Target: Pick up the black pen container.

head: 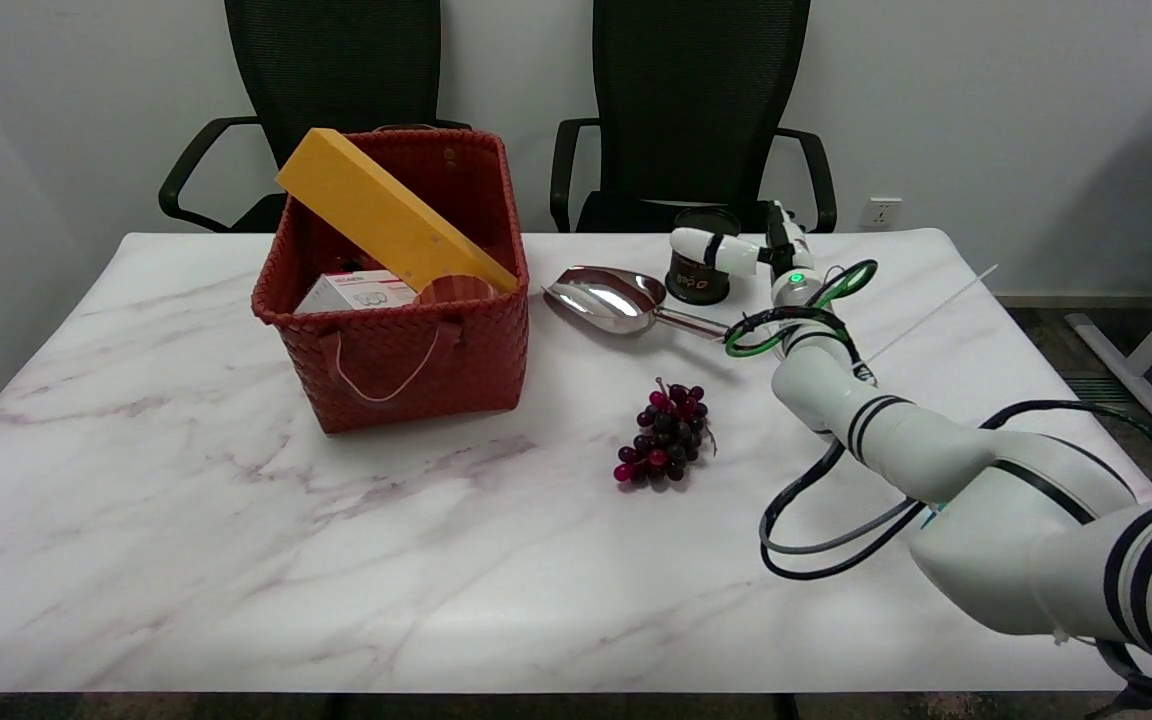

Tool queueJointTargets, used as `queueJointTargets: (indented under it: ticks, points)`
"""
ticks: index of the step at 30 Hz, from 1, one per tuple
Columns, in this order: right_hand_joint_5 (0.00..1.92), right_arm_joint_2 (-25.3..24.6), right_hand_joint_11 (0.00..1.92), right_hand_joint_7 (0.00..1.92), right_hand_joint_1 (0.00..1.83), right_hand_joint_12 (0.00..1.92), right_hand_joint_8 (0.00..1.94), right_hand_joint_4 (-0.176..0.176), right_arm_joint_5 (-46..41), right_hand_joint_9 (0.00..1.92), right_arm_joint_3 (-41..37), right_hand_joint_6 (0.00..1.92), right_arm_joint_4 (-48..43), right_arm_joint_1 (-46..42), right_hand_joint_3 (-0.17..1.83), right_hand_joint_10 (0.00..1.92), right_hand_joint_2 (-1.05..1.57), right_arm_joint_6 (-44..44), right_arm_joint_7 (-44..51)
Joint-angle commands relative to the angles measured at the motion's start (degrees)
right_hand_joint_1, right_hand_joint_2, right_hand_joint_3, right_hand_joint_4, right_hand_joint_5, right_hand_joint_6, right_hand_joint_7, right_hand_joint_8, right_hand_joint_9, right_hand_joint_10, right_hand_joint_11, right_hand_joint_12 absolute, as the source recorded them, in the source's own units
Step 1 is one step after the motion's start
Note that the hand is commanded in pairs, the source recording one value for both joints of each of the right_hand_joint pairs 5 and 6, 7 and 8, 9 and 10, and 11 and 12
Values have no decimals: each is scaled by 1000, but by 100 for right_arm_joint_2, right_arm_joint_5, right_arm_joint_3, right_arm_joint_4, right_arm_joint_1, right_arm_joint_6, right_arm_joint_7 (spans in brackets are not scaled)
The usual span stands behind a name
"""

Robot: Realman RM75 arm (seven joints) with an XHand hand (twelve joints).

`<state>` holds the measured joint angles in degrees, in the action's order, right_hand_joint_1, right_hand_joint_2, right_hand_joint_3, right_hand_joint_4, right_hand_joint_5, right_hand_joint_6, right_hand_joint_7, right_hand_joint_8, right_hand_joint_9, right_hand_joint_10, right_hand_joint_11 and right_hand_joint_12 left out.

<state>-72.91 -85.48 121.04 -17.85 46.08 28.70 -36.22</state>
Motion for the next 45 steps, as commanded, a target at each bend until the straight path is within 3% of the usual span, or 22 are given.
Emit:
queueJointTargets:
  ticks: [1,45]
  points:
    - [0,-322,0,0,1081,0,0,0,0,0,101,0,584,568,460,0,58,-327,253]
    - [0,-432,0,0,1122,0,0,0,-56,0,61,0,959,639,398,0,402,-566,253]
